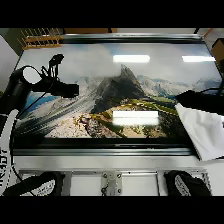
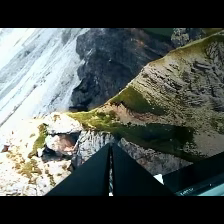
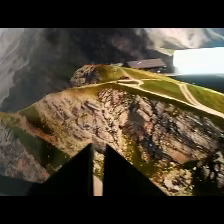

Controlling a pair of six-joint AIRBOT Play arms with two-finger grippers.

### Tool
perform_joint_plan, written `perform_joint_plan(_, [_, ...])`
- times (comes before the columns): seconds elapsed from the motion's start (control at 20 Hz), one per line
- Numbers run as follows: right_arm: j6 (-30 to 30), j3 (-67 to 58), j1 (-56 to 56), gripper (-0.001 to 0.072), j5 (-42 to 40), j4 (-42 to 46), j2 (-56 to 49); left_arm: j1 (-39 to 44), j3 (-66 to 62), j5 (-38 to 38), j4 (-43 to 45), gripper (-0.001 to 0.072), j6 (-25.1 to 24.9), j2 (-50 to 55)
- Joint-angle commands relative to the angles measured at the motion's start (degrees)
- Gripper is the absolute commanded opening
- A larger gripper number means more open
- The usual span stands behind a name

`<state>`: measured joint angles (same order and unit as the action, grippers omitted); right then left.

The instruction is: Fold the clothes and pants, and hang the long-sleeved shirts on hangers.

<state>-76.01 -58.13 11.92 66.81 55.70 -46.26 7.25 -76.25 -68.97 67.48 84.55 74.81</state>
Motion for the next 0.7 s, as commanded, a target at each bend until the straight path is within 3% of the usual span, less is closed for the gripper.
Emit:
perform_joint_plan(0.0, [1.2,-0.1,-7.7,0.0015,0.1,1.1,-0.3,0.0,0.0,0.0,0.0,0.0005,0.1,0.0])
perform_joint_plan(0.65, [1.2,-0.1,-7.7,0.0015,0.5,0.8,-0.3,0.0,0.0,0.0,0.0,0.0005,0.1,0.0])
